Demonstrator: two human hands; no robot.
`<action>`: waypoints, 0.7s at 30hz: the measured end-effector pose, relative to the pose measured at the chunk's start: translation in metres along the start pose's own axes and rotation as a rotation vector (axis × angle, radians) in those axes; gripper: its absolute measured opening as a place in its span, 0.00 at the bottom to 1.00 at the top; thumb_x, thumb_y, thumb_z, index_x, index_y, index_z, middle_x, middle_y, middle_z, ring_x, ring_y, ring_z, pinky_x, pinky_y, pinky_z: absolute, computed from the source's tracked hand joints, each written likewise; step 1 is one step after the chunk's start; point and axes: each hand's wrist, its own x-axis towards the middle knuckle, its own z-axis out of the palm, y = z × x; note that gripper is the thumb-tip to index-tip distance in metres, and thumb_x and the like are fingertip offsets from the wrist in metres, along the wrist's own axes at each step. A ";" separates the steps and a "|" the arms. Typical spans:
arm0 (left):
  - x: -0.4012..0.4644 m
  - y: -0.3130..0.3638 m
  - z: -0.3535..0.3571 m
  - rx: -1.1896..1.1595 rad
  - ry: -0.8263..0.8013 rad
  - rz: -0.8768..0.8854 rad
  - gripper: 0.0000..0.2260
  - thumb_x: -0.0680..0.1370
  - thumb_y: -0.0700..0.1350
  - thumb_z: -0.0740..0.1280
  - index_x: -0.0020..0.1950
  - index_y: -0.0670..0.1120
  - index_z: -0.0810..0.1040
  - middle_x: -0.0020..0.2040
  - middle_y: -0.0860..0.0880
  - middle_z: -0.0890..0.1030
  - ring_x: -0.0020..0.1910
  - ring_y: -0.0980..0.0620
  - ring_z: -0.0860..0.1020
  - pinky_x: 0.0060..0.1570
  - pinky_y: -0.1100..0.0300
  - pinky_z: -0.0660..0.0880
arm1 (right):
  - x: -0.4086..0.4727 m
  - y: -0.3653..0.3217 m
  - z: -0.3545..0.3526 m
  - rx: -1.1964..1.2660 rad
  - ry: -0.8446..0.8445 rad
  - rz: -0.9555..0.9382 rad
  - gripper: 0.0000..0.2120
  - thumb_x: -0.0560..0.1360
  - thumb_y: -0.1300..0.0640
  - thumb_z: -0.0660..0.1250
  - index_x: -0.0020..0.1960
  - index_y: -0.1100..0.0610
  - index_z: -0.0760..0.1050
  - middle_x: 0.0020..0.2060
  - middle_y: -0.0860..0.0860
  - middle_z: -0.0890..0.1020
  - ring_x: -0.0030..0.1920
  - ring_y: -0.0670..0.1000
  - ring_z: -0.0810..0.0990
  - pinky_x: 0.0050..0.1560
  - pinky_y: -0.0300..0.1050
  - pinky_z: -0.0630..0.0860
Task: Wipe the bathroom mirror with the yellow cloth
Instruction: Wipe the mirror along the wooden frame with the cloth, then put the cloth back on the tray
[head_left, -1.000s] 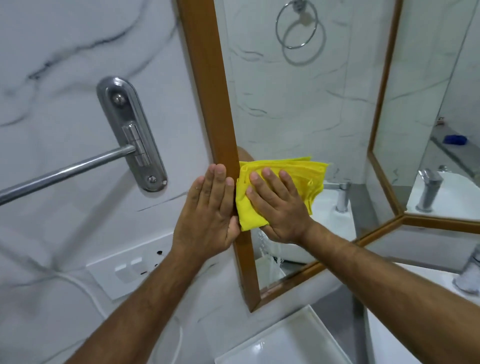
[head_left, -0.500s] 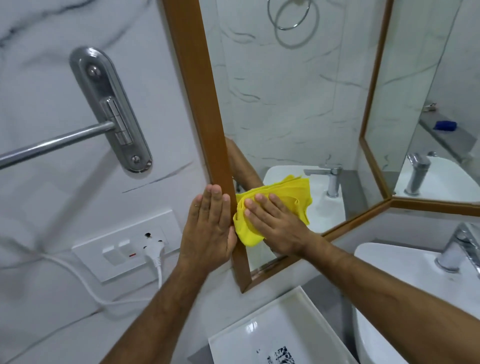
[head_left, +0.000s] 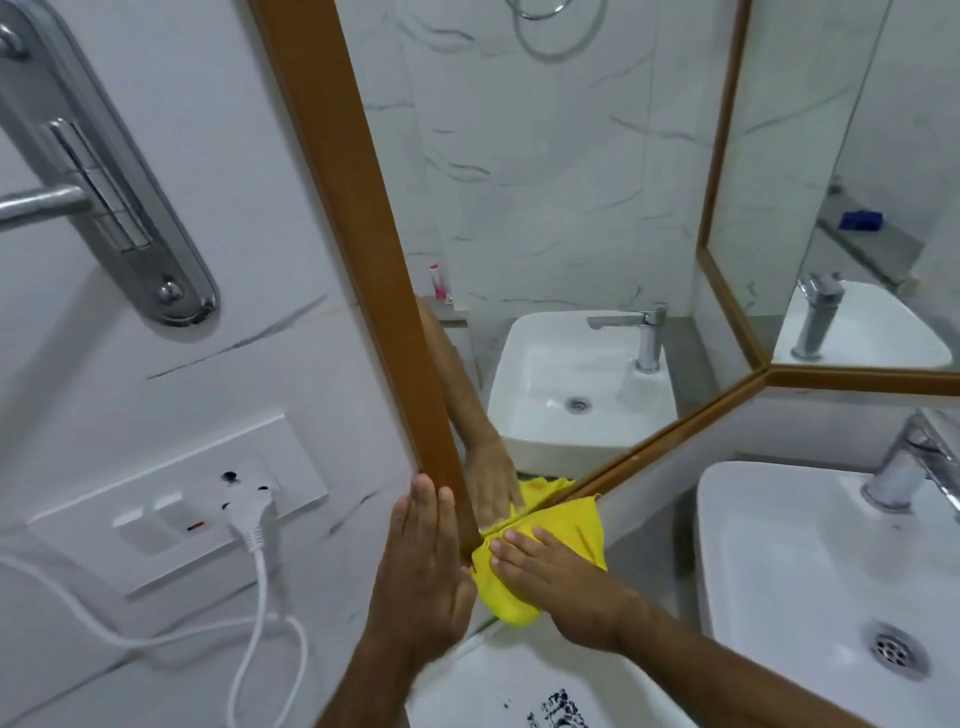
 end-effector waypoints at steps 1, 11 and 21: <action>-0.019 0.004 0.000 -0.045 -0.068 -0.015 0.36 0.69 0.45 0.60 0.75 0.30 0.58 0.76 0.28 0.54 0.79 0.37 0.48 0.76 0.44 0.52 | -0.001 -0.005 -0.002 0.122 -0.005 0.028 0.37 0.66 0.69 0.67 0.75 0.61 0.67 0.77 0.56 0.66 0.78 0.60 0.60 0.75 0.61 0.64; -0.139 0.050 0.015 -0.071 -0.490 -0.157 0.36 0.63 0.45 0.59 0.69 0.31 0.70 0.72 0.31 0.68 0.76 0.38 0.53 0.70 0.48 0.55 | -0.012 -0.044 -0.027 0.263 -0.027 -0.067 0.16 0.69 0.74 0.67 0.57 0.70 0.79 0.56 0.67 0.83 0.57 0.70 0.81 0.57 0.65 0.79; -0.197 0.063 0.066 -0.094 -0.684 -0.205 0.37 0.64 0.46 0.60 0.71 0.31 0.68 0.74 0.30 0.65 0.73 0.31 0.64 0.72 0.44 0.51 | -0.067 -0.105 0.089 0.169 -0.177 -0.091 0.10 0.72 0.62 0.73 0.53 0.62 0.83 0.54 0.61 0.85 0.56 0.63 0.84 0.54 0.56 0.82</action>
